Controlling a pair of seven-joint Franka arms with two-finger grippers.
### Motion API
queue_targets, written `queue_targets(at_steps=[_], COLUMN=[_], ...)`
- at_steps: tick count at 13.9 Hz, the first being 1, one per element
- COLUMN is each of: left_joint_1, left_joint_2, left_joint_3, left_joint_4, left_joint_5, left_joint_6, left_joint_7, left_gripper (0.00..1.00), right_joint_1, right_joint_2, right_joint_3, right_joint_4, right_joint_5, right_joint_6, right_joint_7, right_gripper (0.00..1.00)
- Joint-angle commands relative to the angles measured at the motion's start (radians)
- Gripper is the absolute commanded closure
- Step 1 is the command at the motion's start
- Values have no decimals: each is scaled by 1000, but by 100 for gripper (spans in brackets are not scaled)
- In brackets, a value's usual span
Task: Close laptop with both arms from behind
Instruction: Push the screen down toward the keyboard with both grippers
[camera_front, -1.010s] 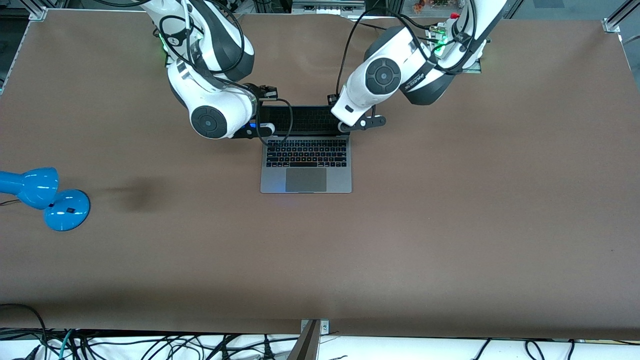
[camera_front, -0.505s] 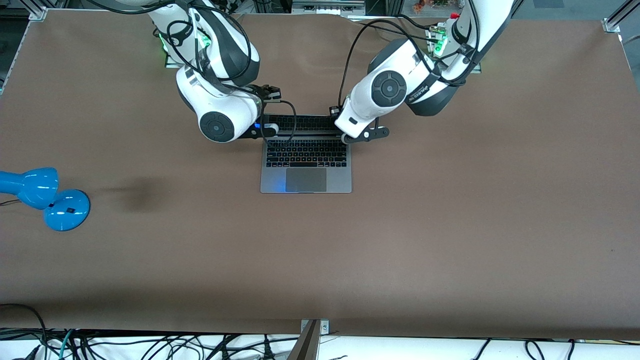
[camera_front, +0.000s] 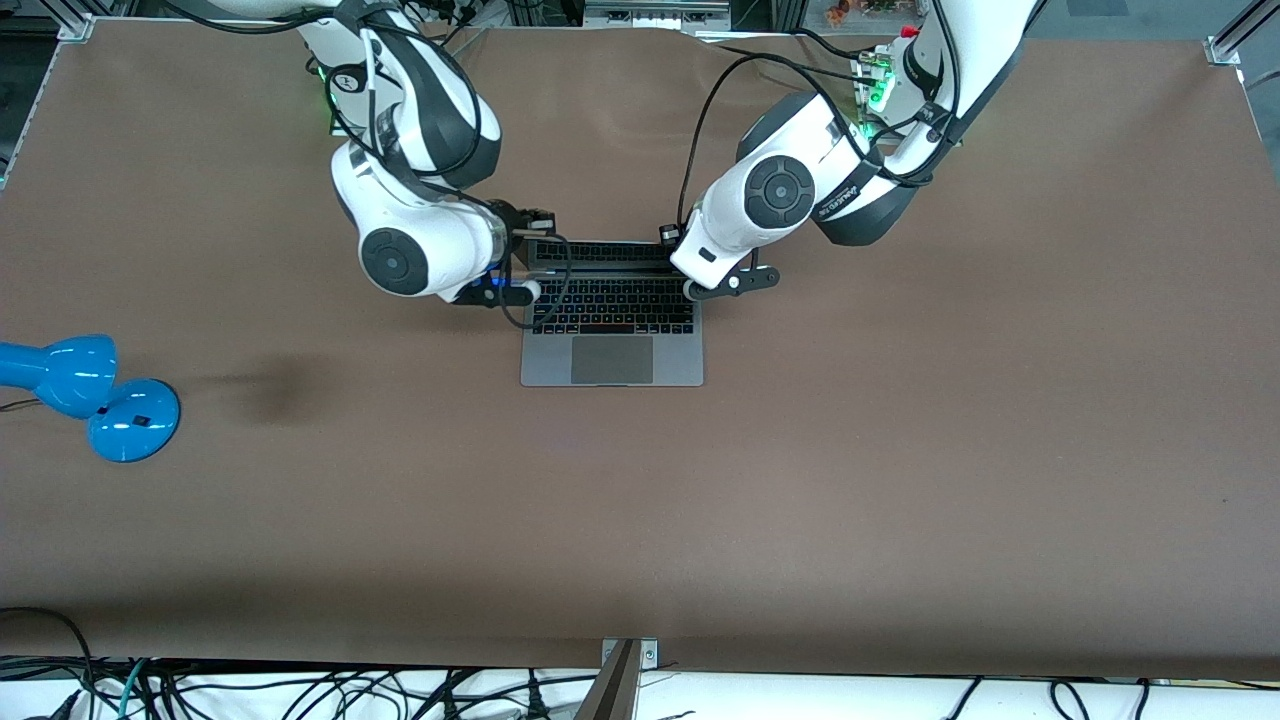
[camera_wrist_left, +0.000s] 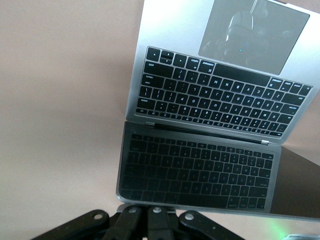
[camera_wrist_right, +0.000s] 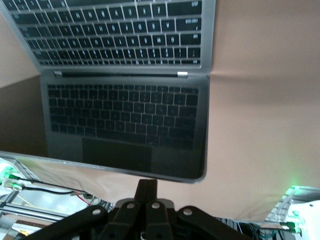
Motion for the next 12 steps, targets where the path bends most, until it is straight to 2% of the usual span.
queue_targets(at_steps=[1,5,9,12], left_joint_1=[0,-1,-9,-12], left_joint_2=[49,80,123,160], left_joint_3=[-2,4,21,28], left_joint_4=[33,36,79,117], left_joint_5=[31,73,76,111], left_joint_6=[29,55,55,55], left_joint_7=[4,0,2,-7], left_gripper=[100,100,100,100], right_joint_1=[0,-8,-11,-11], right_joint_2=[-12,-9,2,19], right_joint_3=[-13,-15,-15,-15], right_joint_4=[8,22,33,33], right_joint_5=[7,-32,-58,-124], right_joint_6=[40,88,135,200], right_joint_7=[-12,-13,-18,-27], right_gripper=[96,96,97,100])
